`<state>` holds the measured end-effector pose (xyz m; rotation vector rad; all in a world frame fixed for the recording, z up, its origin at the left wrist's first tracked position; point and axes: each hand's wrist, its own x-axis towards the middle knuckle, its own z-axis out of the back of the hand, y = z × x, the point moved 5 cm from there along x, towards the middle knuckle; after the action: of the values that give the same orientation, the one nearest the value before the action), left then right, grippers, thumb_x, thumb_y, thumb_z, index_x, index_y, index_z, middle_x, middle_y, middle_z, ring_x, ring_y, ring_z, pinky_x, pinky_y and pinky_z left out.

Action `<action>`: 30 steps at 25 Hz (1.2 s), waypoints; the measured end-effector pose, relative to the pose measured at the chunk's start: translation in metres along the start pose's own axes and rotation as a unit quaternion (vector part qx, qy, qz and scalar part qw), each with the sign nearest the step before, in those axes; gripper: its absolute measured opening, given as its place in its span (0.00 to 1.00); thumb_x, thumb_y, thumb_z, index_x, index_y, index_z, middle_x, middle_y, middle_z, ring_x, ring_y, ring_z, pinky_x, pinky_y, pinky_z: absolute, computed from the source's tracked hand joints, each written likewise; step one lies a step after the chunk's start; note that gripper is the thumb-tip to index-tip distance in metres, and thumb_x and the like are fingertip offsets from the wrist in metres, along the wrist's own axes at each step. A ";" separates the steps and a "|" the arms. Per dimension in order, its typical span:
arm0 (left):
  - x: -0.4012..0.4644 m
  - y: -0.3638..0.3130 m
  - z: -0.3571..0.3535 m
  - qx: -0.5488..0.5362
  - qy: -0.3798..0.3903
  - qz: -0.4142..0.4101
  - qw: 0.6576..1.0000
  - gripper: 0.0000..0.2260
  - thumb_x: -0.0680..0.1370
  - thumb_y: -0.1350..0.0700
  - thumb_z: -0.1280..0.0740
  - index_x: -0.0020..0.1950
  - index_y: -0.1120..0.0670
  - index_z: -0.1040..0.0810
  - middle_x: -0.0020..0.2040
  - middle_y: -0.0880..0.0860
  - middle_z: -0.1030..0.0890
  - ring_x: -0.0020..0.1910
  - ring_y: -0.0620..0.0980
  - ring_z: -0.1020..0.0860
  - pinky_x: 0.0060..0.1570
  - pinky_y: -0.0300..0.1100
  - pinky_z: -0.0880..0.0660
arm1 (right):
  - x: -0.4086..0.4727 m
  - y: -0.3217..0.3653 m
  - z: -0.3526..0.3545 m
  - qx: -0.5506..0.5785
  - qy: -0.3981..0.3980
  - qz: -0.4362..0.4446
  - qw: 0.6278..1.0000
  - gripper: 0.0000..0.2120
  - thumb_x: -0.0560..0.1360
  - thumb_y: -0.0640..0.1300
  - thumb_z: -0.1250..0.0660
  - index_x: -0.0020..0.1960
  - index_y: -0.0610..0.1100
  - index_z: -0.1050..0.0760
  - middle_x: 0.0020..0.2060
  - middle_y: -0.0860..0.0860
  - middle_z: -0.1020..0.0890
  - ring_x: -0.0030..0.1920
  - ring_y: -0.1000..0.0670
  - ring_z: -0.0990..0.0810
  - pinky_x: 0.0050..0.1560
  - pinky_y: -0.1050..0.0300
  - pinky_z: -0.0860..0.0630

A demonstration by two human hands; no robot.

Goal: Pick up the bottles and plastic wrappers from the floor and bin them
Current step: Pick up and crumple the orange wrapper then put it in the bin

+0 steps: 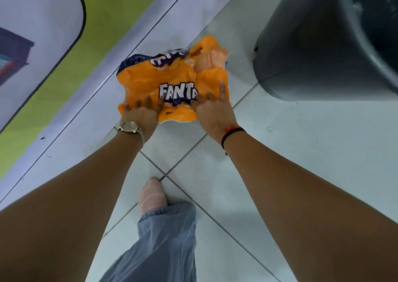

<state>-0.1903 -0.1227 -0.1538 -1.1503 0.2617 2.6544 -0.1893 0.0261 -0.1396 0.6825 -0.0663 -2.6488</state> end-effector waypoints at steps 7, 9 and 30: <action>-0.091 -0.006 0.076 -0.199 -0.126 0.069 0.969 0.29 0.79 0.59 0.42 0.75 0.53 0.55 0.75 0.64 0.45 0.68 0.69 0.38 0.60 0.67 0.34 | -0.034 0.003 0.141 -0.076 -0.074 0.066 0.992 0.14 0.78 0.39 0.46 0.59 0.43 0.26 0.64 0.43 0.25 0.67 0.38 0.31 0.70 0.37 0.44; -0.111 -0.012 0.108 -0.235 -0.189 0.087 0.949 0.28 0.79 0.61 0.41 0.75 0.56 0.53 0.72 0.66 0.39 0.62 0.71 0.31 0.53 0.66 0.30 | -0.045 0.003 0.184 -0.076 -0.095 0.075 0.990 0.14 0.78 0.40 0.45 0.59 0.44 0.25 0.65 0.44 0.25 0.68 0.38 0.33 0.69 0.39 0.42; -0.024 -0.246 0.249 0.161 -0.030 -0.104 0.981 0.35 0.79 0.47 0.44 0.72 0.49 0.68 0.76 0.58 0.59 0.75 0.61 0.57 0.72 0.59 0.59 | -0.153 -0.263 0.150 0.069 0.030 -0.083 0.994 0.18 0.74 0.51 0.37 0.62 0.47 0.29 0.61 0.44 0.24 0.61 0.41 0.27 0.66 0.39 0.36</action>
<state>-0.2772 0.1723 0.0144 -0.9374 0.5091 2.3522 -0.2355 0.3198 0.0235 0.8466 -0.1859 -2.7993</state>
